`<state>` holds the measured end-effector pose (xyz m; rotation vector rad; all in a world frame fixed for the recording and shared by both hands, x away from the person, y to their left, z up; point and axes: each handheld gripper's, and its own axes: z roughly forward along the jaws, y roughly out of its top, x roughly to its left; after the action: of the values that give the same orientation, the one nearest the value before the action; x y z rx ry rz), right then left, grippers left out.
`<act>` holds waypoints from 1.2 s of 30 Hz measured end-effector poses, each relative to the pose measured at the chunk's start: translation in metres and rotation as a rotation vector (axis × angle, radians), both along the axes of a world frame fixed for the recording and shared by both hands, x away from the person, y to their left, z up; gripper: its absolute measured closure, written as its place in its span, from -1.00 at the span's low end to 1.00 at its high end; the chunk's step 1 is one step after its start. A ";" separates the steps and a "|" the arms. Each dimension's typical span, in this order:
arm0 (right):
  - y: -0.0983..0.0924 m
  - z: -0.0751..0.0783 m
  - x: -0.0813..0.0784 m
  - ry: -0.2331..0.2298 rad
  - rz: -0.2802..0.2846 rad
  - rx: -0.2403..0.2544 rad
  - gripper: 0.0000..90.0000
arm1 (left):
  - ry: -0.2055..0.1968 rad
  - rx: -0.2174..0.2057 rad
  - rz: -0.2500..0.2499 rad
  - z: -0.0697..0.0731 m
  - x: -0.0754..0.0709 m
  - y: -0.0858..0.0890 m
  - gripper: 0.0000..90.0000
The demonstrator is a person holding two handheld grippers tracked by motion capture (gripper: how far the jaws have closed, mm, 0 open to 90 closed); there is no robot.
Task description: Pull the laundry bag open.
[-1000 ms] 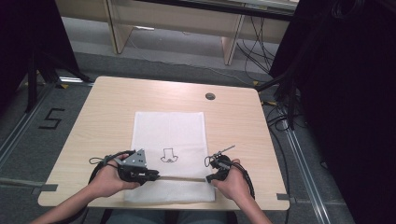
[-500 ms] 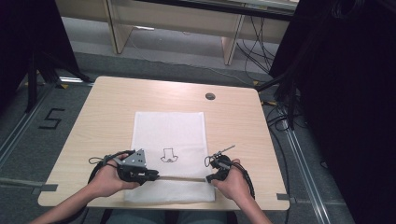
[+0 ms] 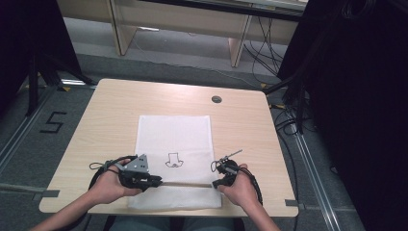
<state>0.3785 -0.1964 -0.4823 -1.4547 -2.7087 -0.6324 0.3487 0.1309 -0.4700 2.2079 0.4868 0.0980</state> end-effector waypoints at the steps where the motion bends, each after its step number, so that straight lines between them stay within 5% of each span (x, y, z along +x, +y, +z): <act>1: 0.000 0.000 0.000 0.000 0.000 -0.001 1.00 | 0.006 -0.009 0.001 0.000 -0.001 0.000 0.82; 36: 0.001 0.000 0.000 0.014 -0.020 -0.005 1.00 | -0.004 -0.009 0.036 0.001 -0.005 0.022 0.82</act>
<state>0.3783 -0.1958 -0.4818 -1.4836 -2.6903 -0.6144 0.3442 0.1526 -0.4686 2.1902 0.5236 0.1184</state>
